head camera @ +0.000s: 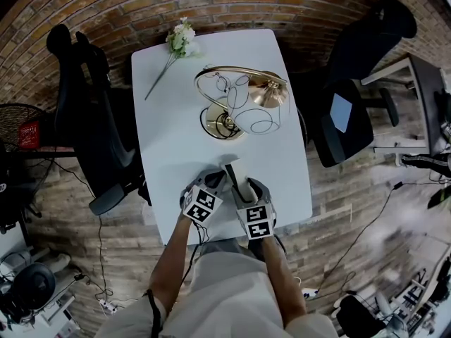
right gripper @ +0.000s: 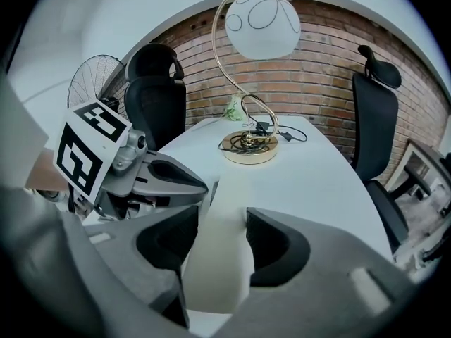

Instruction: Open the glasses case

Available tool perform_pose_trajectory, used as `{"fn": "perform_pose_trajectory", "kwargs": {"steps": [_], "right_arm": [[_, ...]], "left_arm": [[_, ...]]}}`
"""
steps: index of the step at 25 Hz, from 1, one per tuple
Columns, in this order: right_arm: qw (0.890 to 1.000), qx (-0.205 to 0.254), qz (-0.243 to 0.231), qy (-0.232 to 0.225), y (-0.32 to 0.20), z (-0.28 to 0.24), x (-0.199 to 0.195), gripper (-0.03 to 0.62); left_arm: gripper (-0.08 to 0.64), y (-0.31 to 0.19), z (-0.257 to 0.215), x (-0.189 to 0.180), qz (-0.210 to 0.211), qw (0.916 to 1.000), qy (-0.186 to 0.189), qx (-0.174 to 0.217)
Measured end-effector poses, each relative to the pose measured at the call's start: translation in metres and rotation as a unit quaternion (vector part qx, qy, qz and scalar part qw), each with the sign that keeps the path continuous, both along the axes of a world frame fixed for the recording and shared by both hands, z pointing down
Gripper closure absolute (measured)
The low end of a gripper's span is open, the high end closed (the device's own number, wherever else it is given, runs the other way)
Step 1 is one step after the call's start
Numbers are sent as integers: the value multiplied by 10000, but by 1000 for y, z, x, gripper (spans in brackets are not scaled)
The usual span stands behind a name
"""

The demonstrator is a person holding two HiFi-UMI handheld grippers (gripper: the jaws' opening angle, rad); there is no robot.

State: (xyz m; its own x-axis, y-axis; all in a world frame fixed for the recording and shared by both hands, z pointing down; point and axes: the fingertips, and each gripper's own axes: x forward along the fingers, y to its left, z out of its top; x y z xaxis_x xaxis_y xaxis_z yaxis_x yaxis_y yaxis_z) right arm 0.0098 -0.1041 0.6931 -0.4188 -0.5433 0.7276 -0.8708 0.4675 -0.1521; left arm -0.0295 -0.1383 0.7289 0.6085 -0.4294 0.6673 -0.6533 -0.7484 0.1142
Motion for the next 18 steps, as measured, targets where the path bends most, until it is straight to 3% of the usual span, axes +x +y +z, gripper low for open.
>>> {"fn": "perform_pose_trajectory", "kwargs": {"steps": [18], "right_arm": [[9999,82,53,-59,0,-8,8,442]], "left_arm": [[558,0,-1,0,-53,10000,10,-22]]}}
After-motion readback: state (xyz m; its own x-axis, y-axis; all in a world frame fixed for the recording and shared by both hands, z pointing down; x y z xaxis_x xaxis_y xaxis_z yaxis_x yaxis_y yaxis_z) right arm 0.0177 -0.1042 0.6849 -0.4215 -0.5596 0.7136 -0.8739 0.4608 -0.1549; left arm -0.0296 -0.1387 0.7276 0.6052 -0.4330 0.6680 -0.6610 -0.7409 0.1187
